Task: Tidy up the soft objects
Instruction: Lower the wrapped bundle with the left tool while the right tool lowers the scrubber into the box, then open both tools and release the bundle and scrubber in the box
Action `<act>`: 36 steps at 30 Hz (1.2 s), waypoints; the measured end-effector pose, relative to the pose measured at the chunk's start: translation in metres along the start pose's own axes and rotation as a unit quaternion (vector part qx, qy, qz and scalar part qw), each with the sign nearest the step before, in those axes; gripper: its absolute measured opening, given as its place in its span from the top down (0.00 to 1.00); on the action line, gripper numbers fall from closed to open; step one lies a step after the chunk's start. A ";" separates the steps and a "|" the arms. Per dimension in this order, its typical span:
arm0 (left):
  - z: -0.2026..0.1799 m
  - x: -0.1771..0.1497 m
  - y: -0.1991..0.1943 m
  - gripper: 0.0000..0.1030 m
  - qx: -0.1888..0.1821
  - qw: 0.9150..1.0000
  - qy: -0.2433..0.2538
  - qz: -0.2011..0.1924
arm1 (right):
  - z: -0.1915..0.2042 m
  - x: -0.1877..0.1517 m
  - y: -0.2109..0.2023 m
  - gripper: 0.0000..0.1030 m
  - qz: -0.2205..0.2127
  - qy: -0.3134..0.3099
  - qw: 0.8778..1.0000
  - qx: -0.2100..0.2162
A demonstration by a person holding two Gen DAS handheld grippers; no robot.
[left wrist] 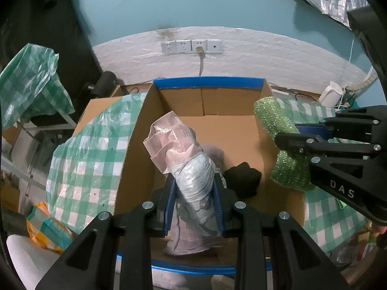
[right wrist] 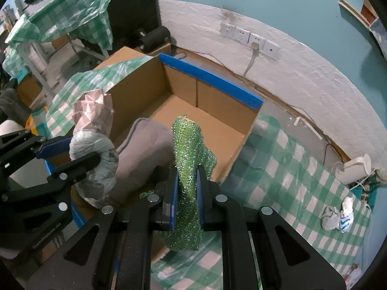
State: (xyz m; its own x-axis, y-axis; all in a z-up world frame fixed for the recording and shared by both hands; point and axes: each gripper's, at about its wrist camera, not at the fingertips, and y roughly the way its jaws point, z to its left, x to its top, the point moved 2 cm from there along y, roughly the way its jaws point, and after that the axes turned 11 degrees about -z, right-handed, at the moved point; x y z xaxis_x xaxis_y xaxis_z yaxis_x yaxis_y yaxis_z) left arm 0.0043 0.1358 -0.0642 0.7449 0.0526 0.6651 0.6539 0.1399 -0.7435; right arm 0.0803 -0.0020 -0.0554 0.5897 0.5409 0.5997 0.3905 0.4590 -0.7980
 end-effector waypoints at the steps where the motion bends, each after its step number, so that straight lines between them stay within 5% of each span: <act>1: 0.002 -0.001 0.001 0.72 0.001 1.000 -0.002 0.002 | 0.002 0.001 0.001 0.89 0.000 -0.001 1.000 0.002; 6: 0.007 -0.002 0.003 0.69 0.006 1.000 -0.004 0.006 | 0.012 0.004 0.008 0.86 0.004 -0.004 1.000 0.014; 11: 0.011 -0.005 0.007 0.61 0.017 1.000 -0.003 0.015 | 0.017 0.004 0.011 0.60 0.006 -0.011 1.000 0.007; 14: 0.013 -0.005 0.006 0.53 0.022 1.000 -0.004 0.013 | 0.016 0.004 0.011 0.55 0.003 -0.010 1.000 0.004; 36: -0.004 -0.001 0.003 0.50 0.008 1.000 0.007 0.007 | -0.013 -0.011 -0.005 0.50 0.001 0.015 1.000 -0.016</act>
State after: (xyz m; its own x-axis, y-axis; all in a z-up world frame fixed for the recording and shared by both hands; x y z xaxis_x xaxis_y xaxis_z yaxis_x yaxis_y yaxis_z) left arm 0.0062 0.1327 -0.0669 0.7562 0.0418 0.6530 0.6407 0.1555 -0.7519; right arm 0.0812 -0.0194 -0.0586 0.6117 0.5202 0.5960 0.4106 0.4353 -0.8012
